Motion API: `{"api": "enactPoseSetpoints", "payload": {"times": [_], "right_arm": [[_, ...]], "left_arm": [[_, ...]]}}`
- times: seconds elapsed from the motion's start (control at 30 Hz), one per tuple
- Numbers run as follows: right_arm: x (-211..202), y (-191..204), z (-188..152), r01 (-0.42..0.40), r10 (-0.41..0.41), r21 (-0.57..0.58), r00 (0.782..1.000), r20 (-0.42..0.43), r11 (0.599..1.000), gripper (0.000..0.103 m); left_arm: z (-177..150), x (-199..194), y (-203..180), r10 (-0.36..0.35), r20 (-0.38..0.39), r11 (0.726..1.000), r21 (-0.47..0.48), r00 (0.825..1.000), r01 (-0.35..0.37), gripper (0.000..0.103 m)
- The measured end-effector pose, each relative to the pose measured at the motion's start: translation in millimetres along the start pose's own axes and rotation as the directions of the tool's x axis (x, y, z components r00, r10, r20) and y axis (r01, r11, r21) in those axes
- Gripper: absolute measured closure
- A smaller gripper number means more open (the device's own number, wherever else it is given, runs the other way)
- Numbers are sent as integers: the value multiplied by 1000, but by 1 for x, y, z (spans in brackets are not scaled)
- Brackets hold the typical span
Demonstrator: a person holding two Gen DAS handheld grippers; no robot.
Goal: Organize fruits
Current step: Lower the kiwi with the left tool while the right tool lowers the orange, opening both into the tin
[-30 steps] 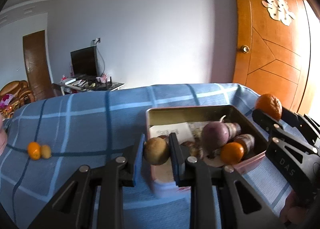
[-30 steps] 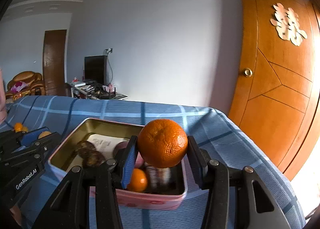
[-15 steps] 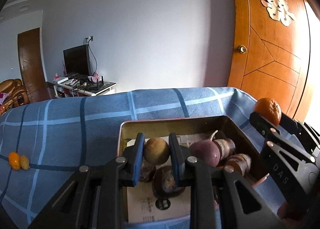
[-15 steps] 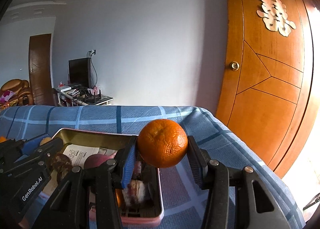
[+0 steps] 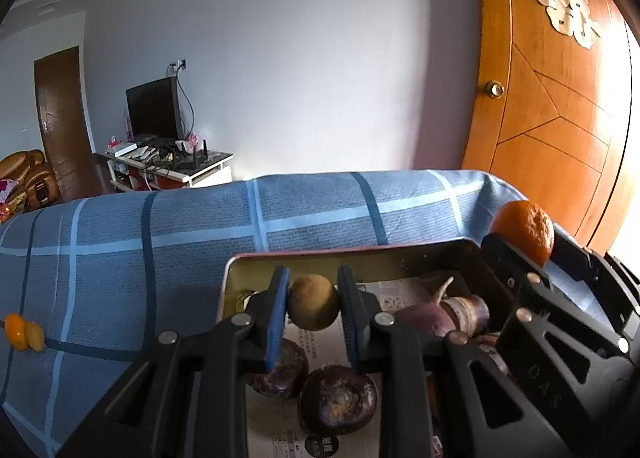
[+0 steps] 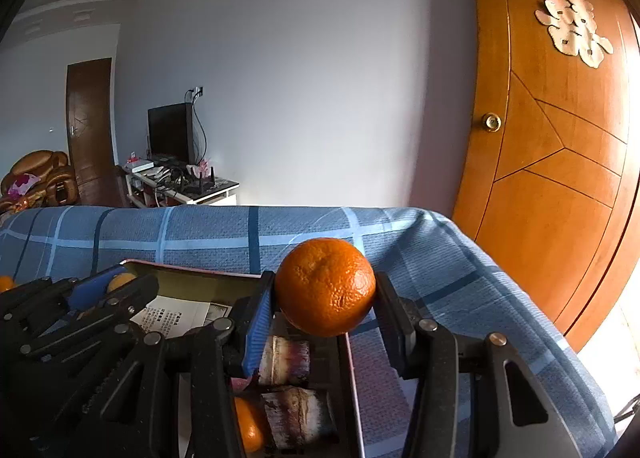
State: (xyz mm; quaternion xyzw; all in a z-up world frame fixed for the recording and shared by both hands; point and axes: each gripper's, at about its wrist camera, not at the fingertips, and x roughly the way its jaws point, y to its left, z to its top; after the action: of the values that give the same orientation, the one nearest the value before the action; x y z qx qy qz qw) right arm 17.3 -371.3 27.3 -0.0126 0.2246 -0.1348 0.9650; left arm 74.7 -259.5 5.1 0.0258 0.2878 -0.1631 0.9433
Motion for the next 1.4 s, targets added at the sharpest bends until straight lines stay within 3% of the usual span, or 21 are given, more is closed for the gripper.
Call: {"api": "enactPoseSetpoints", "payload": {"times": [0.67, 1.4], "right_arm": [[27, 12, 2, -57, 51, -49, 992, -117, 997, 53], [44, 8, 0, -131, 127, -11, 973, -191, 991, 52]], "left_arm": [[2, 30, -1, 16, -133, 1000, -14, 991, -18, 77], [2, 32, -1, 24, -151, 1000, -2, 988, -24, 77]]}}
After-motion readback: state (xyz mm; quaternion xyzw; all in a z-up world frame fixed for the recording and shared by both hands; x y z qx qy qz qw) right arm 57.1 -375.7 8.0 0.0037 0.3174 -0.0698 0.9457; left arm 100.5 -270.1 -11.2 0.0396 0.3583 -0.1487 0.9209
